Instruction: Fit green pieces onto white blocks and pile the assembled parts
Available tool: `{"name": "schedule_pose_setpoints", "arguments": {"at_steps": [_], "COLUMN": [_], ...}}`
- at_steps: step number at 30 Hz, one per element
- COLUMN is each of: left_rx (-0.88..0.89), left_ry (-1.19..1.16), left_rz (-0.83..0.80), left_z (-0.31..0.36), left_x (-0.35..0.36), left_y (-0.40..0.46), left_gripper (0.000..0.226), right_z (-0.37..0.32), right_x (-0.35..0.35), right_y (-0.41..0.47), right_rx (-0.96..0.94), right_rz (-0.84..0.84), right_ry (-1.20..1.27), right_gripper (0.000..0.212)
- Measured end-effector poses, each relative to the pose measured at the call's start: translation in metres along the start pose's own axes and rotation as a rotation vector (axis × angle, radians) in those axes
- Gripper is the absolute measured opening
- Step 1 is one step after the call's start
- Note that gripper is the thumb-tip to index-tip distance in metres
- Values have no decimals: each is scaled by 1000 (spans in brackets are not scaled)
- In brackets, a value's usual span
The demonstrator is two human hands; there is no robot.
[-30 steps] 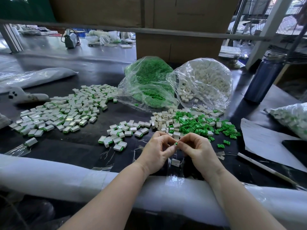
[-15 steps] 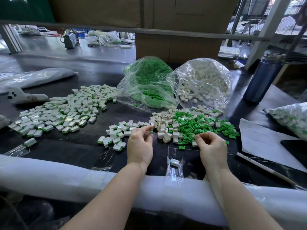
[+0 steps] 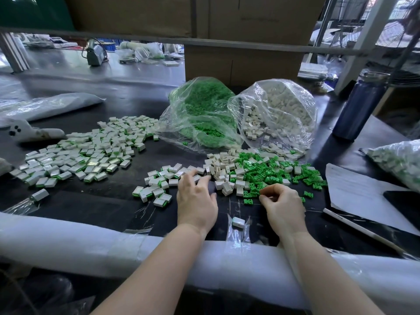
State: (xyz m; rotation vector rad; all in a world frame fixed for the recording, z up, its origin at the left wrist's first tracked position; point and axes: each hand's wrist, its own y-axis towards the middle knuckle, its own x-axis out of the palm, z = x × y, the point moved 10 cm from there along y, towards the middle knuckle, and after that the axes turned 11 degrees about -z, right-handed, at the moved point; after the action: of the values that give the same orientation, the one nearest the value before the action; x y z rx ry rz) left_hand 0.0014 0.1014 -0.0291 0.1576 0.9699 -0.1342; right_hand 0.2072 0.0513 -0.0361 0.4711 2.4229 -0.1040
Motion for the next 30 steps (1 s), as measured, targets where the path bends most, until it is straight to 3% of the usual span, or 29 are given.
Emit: {"name": "schedule_pose_setpoints", "arguments": {"at_steps": [7,15,21,25,30], "left_rx": [210,276,188,79,24], "left_ry": [221,36,-181,-180,-137], "left_rz": [-124,-5,76,112,25], "left_z": [26,30,16,2,-2], "left_x": [25,8,-7,-11,0], "left_y": [0,-1,-3,-2,1], "left_gripper": [52,20,14,10,20], "right_z": [-20,-23,-28,-29,-26], "right_x": [16,23,20,18,14], "right_y": [-5,-7,-10,-9,-9], "right_rx": [-114,-97,-138,-152,-145], "right_rz": [-104,-154,-132,-122,-103], "right_ry": [-176,-272,-221,-170,-96], "right_gripper": [12,4,11,9,8]}}
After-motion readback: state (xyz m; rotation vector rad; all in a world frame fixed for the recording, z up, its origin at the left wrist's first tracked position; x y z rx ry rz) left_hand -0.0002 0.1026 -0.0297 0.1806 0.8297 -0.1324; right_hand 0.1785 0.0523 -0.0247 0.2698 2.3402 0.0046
